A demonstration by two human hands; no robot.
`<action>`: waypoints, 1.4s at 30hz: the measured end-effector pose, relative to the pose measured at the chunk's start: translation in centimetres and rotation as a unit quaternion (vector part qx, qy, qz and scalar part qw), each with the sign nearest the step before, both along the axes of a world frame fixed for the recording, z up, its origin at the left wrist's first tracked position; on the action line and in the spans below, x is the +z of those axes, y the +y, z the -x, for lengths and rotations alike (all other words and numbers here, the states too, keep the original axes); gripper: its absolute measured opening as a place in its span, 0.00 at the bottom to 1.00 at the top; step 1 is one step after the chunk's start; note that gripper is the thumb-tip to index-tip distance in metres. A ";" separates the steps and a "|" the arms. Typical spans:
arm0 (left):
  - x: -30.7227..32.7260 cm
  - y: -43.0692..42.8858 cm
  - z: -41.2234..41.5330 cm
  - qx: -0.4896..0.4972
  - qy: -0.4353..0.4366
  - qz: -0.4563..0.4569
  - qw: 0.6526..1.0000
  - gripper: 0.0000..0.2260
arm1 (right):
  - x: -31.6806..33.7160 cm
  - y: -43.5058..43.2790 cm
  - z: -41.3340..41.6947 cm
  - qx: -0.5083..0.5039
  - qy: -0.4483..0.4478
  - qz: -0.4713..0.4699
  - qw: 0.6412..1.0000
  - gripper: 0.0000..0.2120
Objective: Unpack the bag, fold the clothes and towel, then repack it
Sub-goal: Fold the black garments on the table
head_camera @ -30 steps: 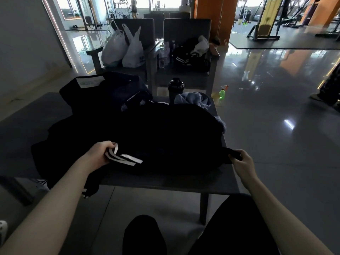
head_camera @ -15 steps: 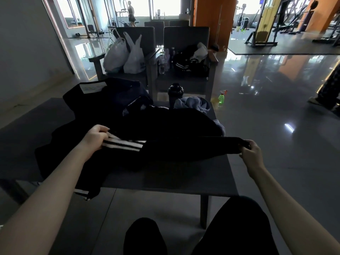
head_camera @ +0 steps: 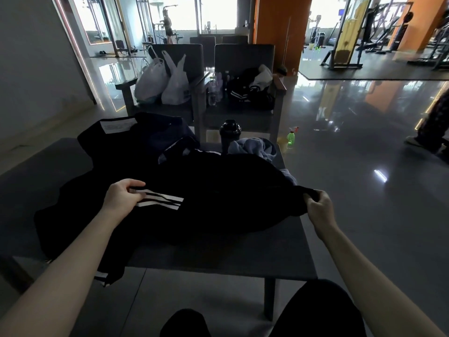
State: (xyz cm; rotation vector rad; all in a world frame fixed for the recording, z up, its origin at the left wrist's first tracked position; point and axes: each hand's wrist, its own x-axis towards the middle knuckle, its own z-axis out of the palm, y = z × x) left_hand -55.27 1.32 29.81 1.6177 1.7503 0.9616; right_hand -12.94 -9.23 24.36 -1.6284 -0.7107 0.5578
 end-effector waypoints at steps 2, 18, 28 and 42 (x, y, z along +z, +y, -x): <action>0.0 1.6 -0.5 0.027 0.023 -0.024 0.999 0.12 | 0.0 1.6 0.0 0.003 -0.001 0.011 1.000 0.10; -0.4 19.6 -8.9 0.043 0.099 -0.182 0.977 0.14 | -5.1 14.8 -2.7 -0.078 -0.040 0.077 0.993 0.03; -7.1 27.2 -13.3 -0.124 0.215 0.041 0.968 0.30 | -6.9 14.8 -3.1 -0.058 -0.088 0.082 0.991 0.05; -8.3 29.3 -19.9 -0.219 0.568 -0.102 0.787 0.32 | -9.0 13.6 -5.3 -0.005 -0.072 0.082 0.994 0.06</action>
